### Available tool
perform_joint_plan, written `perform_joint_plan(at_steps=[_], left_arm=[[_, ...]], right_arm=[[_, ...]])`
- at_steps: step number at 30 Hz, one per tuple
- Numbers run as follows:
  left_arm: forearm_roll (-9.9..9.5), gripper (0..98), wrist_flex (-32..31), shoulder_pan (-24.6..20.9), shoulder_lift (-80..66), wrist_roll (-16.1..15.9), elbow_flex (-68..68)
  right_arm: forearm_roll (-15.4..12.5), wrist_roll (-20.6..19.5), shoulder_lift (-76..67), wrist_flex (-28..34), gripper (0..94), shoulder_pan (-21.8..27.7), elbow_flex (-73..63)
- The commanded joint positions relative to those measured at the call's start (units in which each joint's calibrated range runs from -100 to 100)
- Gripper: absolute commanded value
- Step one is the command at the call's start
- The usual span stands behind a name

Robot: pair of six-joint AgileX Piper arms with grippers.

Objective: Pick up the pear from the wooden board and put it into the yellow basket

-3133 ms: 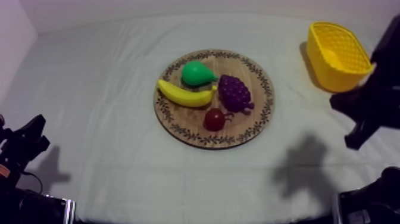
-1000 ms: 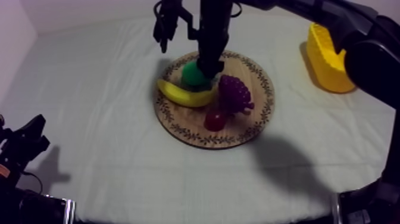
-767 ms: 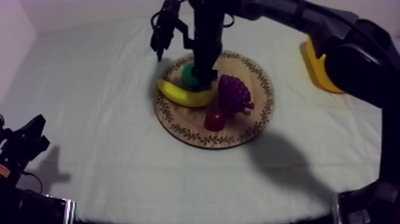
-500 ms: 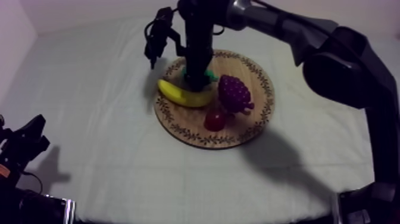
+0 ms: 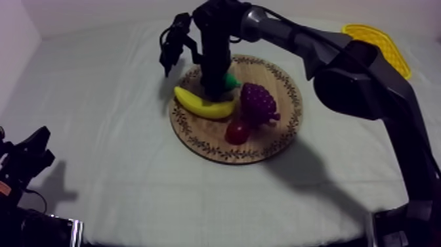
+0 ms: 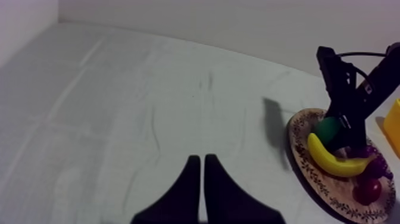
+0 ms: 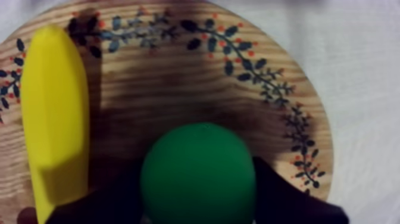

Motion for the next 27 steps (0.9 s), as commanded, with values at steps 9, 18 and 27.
perform_joint_plan(at_steps=[9,18,27], left_arm=[[-0.02,0.1,0.0,0.0,0.0,0.0,0.0],[-0.02,0.1,0.0,0.0,0.0,0.0,0.0],[-0.02,0.1,0.0,0.0,0.0,0.0,0.0]], right_arm=[[0.3,0.1,-9.5,-0.5,37.2,0.1,6.9],[1.7,0.9,-26.4,1.6,36.4,-0.6,14.4],[3.4,-3.1,-40.6,3.3,35.9,0.6,20.0]])
